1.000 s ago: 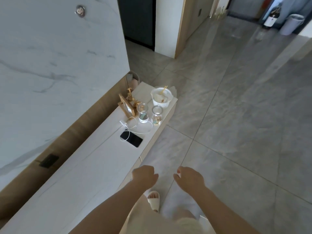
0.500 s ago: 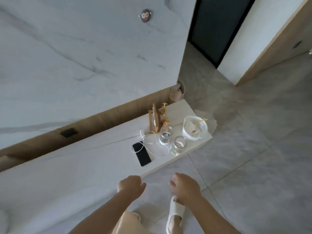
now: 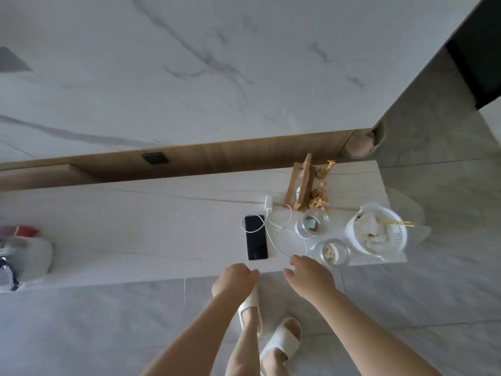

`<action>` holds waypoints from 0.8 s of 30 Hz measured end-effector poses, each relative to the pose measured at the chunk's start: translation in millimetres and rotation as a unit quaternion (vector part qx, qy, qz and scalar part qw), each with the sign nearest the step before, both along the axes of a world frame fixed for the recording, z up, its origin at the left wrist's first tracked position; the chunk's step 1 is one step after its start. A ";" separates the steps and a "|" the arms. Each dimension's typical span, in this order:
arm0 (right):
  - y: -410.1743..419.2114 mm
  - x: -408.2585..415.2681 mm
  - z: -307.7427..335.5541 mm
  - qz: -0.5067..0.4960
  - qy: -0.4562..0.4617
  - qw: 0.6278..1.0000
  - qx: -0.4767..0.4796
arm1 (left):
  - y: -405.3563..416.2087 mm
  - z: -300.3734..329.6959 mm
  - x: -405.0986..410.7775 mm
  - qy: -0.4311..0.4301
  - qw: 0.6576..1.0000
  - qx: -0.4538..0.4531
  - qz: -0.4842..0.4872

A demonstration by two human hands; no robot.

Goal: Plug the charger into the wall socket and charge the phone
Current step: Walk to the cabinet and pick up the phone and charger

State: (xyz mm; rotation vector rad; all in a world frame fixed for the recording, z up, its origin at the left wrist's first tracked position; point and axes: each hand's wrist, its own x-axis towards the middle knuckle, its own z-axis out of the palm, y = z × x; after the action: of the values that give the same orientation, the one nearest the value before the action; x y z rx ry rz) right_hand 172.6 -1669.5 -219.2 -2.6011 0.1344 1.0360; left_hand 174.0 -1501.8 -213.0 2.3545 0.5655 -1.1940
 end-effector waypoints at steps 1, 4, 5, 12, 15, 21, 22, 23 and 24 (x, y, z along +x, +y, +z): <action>2.7 7.5 -7.3 -0.002 0.004 1.000 0.003 | 0.1 -6.7 9.9 0.007 1.000 -0.007 0.012; 9.5 30.9 -31.1 -0.008 0.007 1.000 0.003 | 0.7 -32.8 43.0 0.026 0.999 -0.021 0.036; 11.6 38.5 -39.2 -0.008 0.005 1.000 -0.002 | 1.5 -42.3 52.8 0.030 0.999 -0.019 0.039; 20.2 90.2 -107.8 -0.047 -0.016 0.999 -0.008 | 6.7 -117.2 107.7 0.043 0.996 -0.039 0.070; 21.4 109.7 -144.3 -0.056 -0.021 0.998 -0.022 | 7.2 -150.3 122.7 0.028 0.990 -0.072 0.116; 27.9 128.0 -213.7 -0.066 0.015 0.996 -0.065 | -10.6 -208.9 145.8 0.017 0.986 -0.108 0.123; 30.5 129.1 -219.8 -0.064 0.019 0.995 -0.073 | -13.0 -217.9 148.5 0.018 0.986 -0.103 0.131; 32.6 130.4 -225.4 -0.065 0.017 0.994 -0.081 | -15.3 -227.3 150.3 0.012 0.985 -0.103 0.137; 34.1 132.4 -230.5 -0.067 0.013 0.994 -0.089 | -17.5 -234.8 151.4 0.008 0.984 -0.108 0.139</action>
State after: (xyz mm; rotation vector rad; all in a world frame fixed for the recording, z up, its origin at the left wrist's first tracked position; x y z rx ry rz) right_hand 305.0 -1635.3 -449.8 -2.6919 0.4199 1.0543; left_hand 325.5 -1519.4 -447.9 2.0105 0.7073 -1.0873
